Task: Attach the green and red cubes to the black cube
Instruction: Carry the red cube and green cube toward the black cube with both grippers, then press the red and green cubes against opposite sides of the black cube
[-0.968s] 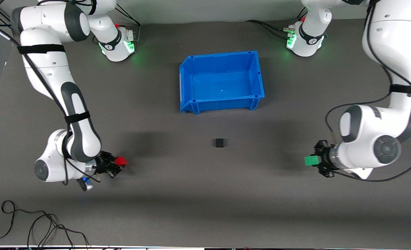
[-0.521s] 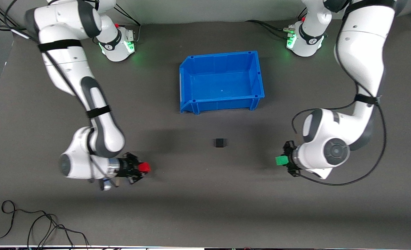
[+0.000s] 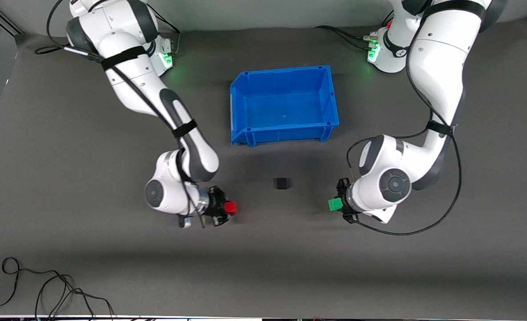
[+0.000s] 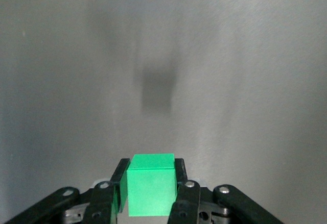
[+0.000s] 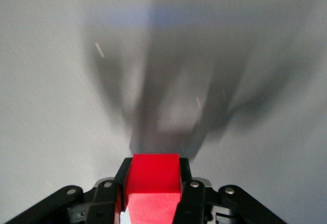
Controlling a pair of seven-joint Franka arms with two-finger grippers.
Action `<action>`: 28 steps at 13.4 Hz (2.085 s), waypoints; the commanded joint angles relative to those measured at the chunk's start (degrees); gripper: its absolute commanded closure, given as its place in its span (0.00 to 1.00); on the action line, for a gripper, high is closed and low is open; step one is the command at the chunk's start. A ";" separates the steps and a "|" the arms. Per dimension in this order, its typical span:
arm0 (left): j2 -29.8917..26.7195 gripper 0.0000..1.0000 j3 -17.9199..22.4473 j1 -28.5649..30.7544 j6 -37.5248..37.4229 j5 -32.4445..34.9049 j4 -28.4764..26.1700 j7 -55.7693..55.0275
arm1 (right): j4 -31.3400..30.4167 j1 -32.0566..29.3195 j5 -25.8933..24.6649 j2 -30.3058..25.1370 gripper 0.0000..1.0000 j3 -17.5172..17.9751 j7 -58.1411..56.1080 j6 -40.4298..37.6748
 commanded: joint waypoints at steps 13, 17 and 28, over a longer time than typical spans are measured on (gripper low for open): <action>4.21 1.00 1.08 -13.35 4.75 0.09 -2.57 -10.06 | -0.22 11.74 0.77 1.53 0.95 -1.16 22.17 5.13; 4.21 1.00 1.08 -13.35 5.11 0.09 -2.48 -10.06 | 0.14 12.88 0.86 2.41 0.95 -1.07 22.97 6.89; 4.04 0.00 1.34 -13.62 5.99 0.80 -2.48 -9.97 | 1.11 14.81 0.77 3.03 0.91 -1.07 24.38 9.00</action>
